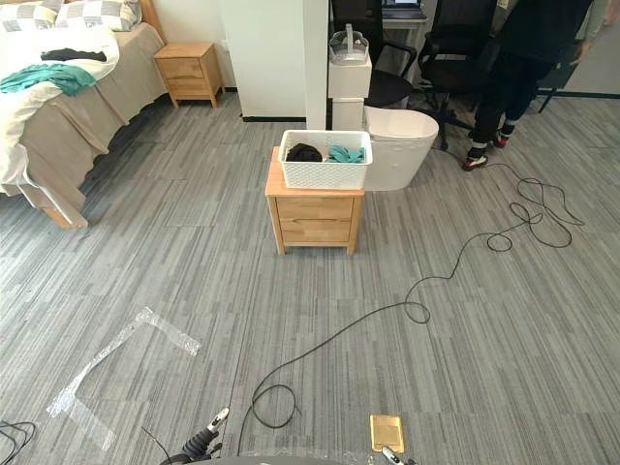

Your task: Pick up the laundry basket with both hands and put the clothes into the washing machine.

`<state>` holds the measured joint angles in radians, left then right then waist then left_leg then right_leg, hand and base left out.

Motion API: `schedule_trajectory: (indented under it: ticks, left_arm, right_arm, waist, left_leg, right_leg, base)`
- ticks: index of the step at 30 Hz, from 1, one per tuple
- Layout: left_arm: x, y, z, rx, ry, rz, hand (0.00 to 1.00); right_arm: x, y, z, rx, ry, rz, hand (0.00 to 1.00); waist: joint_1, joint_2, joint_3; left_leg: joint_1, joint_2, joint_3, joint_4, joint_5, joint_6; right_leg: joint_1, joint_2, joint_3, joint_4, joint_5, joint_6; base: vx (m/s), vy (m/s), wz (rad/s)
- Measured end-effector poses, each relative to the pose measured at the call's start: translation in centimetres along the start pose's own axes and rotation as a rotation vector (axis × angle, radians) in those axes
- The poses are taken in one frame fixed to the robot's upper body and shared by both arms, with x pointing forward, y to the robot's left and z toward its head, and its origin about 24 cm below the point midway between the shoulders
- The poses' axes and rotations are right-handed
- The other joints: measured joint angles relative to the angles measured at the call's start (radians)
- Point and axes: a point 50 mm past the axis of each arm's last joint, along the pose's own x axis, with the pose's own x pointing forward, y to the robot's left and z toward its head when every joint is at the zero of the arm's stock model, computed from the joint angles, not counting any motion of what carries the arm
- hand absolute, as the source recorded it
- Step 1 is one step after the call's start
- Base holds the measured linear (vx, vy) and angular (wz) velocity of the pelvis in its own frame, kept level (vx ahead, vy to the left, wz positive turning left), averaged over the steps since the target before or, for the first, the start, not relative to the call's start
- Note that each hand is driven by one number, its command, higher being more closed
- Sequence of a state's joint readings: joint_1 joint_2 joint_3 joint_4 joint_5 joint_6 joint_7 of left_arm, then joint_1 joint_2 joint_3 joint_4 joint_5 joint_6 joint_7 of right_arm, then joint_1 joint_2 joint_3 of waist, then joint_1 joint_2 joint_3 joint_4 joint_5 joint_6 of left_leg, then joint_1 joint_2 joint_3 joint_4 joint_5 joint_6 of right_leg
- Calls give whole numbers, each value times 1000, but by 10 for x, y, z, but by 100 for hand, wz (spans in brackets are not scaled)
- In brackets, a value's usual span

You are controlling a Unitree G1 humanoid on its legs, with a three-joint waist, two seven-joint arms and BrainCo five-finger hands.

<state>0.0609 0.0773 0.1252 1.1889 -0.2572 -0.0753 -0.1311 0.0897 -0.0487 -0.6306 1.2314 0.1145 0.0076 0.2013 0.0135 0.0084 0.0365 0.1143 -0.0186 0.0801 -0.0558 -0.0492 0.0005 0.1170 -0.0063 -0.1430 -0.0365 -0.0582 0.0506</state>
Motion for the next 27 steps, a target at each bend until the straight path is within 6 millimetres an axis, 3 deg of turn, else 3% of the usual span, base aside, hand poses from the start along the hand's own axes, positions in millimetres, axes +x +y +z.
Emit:
schedule_trajectory:
  ticks: [21, 22, 24, 25, 26, 27]
  left_arm:
    - [0, 1, -2, -15, 11, 3, 0]
    - [0, 0, -1, -35, 5, 2, 0]
    - [2, -2, 4, -43, -7, -4, 0]
    - [2, -2, 5, -39, -11, -4, 0]
    - [2, -2, 7, -39, -20, -5, 0]
    - [1, 0, 6, -44, -17, -1, 0]
  right_arm:
    - [0, -1, 3, -32, -2, 1, 0]
    - [0, -2, 7, -37, -11, -1, 0]
    - [1, -3, 13, -40, -26, -4, 0]
    - [0, -7, 11, -33, -23, -12, 0]
    - [-1, -10, 9, -28, -21, -20, 0]
    - [-1, -8, 11, -14, -38, -13, 0]
  waist:
    - [-1, -2, 4]
    - [0, 8, 12]
    - [-3, 3, 45]
    - [-1, -6, 55]
    - [2, -4, 62]
    - [0, -7, 72]
  left_leg:
    - [-28, -4, 32, -10, -2, 3]
    - [-40, -7, 31, 7, -10, 12]
    - [-51, -25, 16, 42, -49, 28]
    - [-50, -45, 4, 57, -73, 44]
    - [-37, -56, 4, 57, -81, 57]
    - [-19, -67, 0, 58, -92, 71]
  right_leg:
    - [-52, -3, 20, 10, 1, -2]
    - [-74, -11, 21, 47, -18, 3]
    - [-128, -41, 9, 201, -105, 15]
    - [-174, -77, 2, 340, -170, 47]
    - [-232, -100, 1, 485, -189, 55]
    - [-367, -149, -21, 769, -165, 16]
  base:
    - [3, 1, -5]
    - [0, 0, 0]
    - [2, 31, 21]
    - [-4, 34, 26]
    - [54, 85, 23]
    - [110, 84, 8]
